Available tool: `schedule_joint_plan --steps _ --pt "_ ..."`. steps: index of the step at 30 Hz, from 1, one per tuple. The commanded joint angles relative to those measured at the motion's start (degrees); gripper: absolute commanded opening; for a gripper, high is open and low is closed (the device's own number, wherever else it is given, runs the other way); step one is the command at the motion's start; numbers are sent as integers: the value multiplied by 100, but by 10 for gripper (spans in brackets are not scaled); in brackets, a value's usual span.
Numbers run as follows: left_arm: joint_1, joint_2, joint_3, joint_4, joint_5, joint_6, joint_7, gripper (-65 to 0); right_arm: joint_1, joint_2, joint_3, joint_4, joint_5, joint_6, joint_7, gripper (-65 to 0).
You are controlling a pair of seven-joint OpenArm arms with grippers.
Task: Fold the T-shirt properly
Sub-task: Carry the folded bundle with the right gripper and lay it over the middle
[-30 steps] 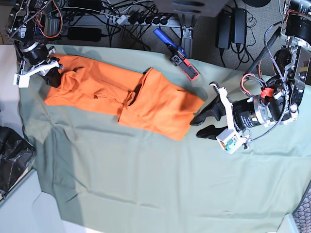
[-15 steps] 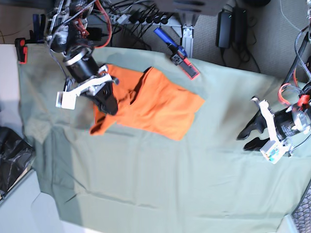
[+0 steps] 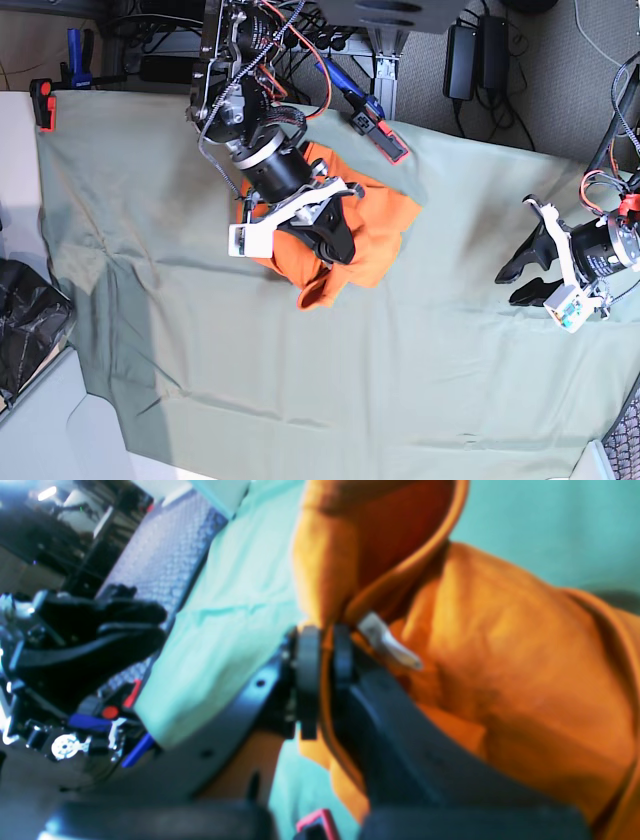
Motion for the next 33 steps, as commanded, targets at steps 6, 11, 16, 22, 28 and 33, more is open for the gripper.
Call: schedule_joint_plan --steps 6,11,16,22,28,33 --pt "-74 -79 -55 87 -94 -93 -127 -392 24 -33 -323 -72 66 350 83 -267" --pt "-74 -79 -55 87 -94 -93 -127 -392 26 -74 -758 -70 153 354 74 -247" --pt "-74 -79 -55 87 -94 -93 -129 -392 26 -98 -1399 -70 197 365 59 -247" --pt "-74 -79 -55 87 -94 -93 -136 -392 31 -96 -1871 -15 138 365 66 -251" --pt "-74 -79 -55 87 -116 -93 -149 -392 232 -85 -1600 374 -579 363 247 -650" --pt "-70 -79 -55 87 -116 -93 -146 -392 487 42 -590 625 -1169 361 238 -650"
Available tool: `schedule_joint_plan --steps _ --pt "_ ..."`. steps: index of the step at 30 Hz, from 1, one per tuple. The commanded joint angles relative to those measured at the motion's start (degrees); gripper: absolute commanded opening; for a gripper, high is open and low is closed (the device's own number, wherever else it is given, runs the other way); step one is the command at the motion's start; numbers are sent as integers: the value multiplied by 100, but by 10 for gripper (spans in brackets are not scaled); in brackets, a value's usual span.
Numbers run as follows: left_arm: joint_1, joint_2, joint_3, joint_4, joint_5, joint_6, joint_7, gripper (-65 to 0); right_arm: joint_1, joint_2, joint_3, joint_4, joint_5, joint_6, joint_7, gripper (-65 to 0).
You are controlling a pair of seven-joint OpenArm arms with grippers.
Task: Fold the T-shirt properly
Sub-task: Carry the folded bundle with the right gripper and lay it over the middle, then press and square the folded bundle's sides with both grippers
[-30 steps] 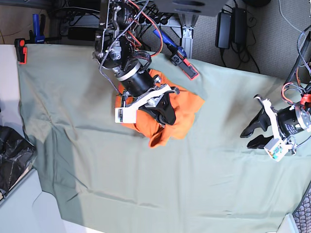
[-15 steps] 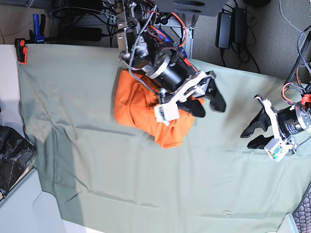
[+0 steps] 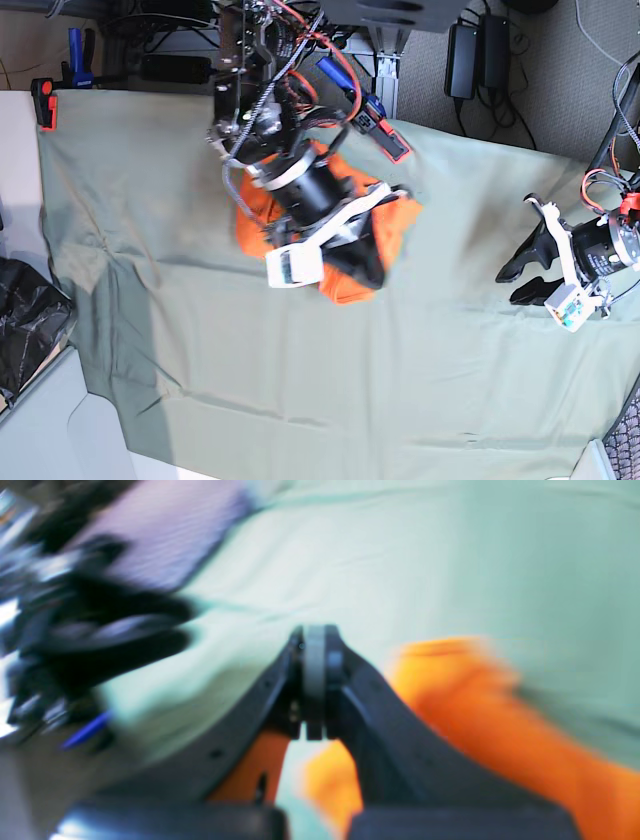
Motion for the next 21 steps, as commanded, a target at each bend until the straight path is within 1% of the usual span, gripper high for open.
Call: schedule_joint_plan --steps 1,5,7,9,11,14,18,21 --pt "-72 -81 -55 87 -94 -93 -144 -392 76 76 210 111 46 363 129 -650" --pt "-72 -81 -55 87 -114 -93 -144 -392 44 577 960 101 55 361 -79 -650" --pt "-70 -79 -55 87 -116 -93 -144 -392 -92 852 1110 92 282 363 -107 -650" --pt "-72 -79 -55 87 -131 -93 -155 -392 -251 1071 1075 81 560 387 -195 -650" --pt "-74 -76 -55 87 -223 -93 -170 -392 -428 1200 914 74 560 455 -221 -650" --pt "-74 -79 -55 87 -240 -93 -190 -392 -627 1338 450 72 560 501 -225 -650" --pt "-74 -79 -55 87 -240 -93 -190 -392 -693 1333 -343 72 560 501 -393 -650" --pt "-74 -79 -55 87 -236 -93 -186 -392 -691 1333 -957 72 535 498 -413 -650"
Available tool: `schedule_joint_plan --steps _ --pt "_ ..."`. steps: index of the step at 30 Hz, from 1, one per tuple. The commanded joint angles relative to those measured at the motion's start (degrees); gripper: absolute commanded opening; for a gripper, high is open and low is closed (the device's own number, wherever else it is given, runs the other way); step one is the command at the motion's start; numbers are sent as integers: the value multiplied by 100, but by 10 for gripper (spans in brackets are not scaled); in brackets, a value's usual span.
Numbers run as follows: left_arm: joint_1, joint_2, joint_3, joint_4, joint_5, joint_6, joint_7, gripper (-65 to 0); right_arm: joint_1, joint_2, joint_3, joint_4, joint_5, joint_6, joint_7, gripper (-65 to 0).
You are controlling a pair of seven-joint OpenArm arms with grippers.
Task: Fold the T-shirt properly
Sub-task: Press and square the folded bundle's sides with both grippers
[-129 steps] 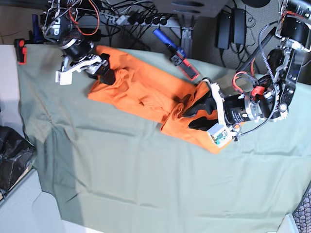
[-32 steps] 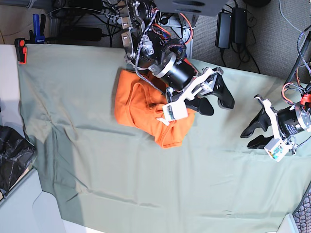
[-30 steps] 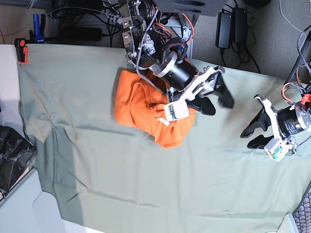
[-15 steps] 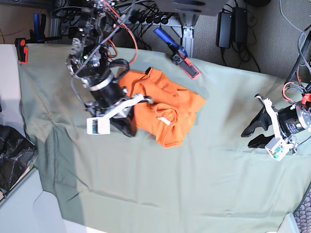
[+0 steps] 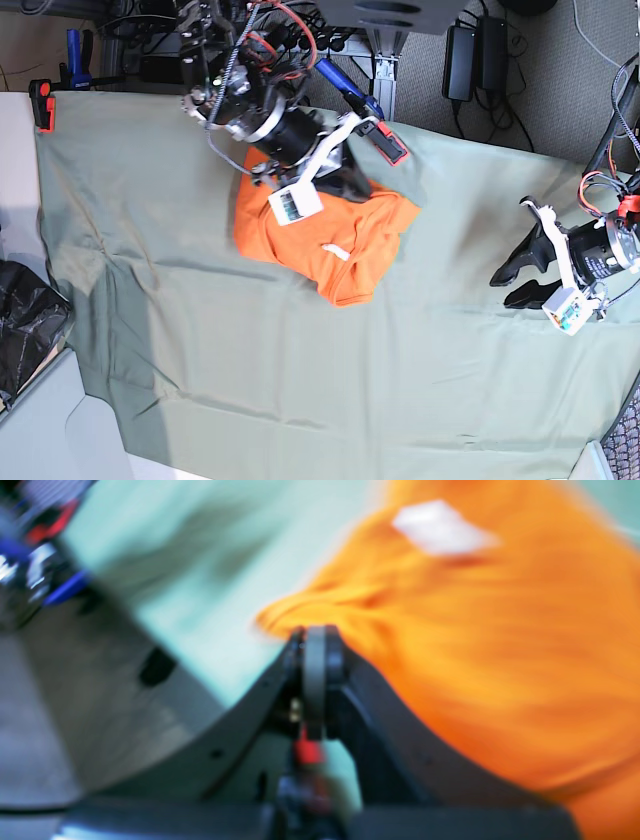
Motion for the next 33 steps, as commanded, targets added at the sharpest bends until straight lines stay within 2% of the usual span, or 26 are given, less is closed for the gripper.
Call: schedule_joint_plan --steps 1,6,11,16,17,19,22,24,27,30,33 --pt "-74 -79 -55 87 -74 -93 -142 -392 44 13 -136 98 61 481 109 -650" --pt "-72 -81 -55 85 -55 -93 -140 -392 57 -37 -560 98 68 479 111 -650" --pt "-72 -76 -55 90 -103 -93 -144 -407 236 -66 -367 101 -7 476 413 -650" --pt "-13 -7 295 122 -472 -93 -144 -637 831 -223 566 98 -184 474 413 -650" --pt "9 28 516 140 -450 -93 -146 -650 957 -221 820 98 -269 474 415 -650" --pt "4 125 1106 144 -101 -93 -221 -650 1200 -190 1327 70 -459 472 415 -650" --pt "2 367 2131 144 1073 -93 -564 -650 1469 33 1945 -186 -470 470 505 -650" --pt "2 485 2715 142 1928 -93 -855 -650 1615 284 2151 -503 -470 472 549 -650" --pt "-33 527 3324 140 2780 -93 -1246 -650 1897 660 2164 -1193 -466 474 546 -650" --pt "-144 529 3689 50 3294 -93 -1290 -650 2194 922 2041 -1919 -363 481 549 -650" --pt "-225 544 3766 -192 3362 -93 -1351 -650 2494 1056 1829 -2522 -315 629 557 -650"
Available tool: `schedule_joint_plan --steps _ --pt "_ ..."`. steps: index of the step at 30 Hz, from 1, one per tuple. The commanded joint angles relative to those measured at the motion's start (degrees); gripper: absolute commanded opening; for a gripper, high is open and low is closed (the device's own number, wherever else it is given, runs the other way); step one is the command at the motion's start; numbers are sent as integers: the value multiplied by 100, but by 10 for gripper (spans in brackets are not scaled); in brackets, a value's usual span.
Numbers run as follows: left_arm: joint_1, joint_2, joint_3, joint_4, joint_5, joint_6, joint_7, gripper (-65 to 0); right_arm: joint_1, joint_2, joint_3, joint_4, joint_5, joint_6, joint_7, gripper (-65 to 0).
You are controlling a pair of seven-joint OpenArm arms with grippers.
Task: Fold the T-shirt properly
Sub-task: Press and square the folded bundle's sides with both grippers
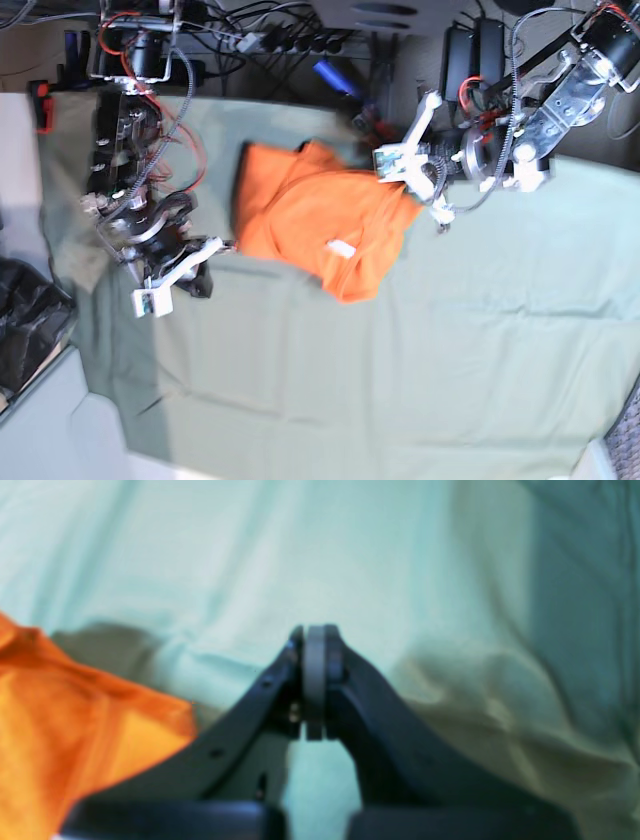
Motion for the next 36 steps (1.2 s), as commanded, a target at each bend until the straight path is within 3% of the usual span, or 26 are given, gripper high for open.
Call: schedule_joint_plan --steps 1,6,10,14,16,30,36 --pt "-74 15 -26 -4 -46 0 -153 -650 212 87 -59 -42 48 643 140 -650" --pt "-221 48 -26 -269 20 98 -258 -650 376 74 -564 -262 201 667 118 -650" --pt "-238 48 -26 -627 131 101 -647 -650 332 72 -852 -260 199 667 -131 -650" --pt "-435 83 -92 -1110 256 479 -778 -650 146 177 -848 -107 269 667 -205 -650" --pt "-590 177 -225 -1364 251 485 -793 -650 -42 289 -837 101 402 667 -236 -650" --pt "-2022 1340 -568 -3536 101 476 -1067 -650 -1399 461 -608 1263 684 667 -439 -650" --pt "-2498 1777 -568 -4249 98 476 -1067 -650 -1670 225 -608 1443 789 667 -442 -650"
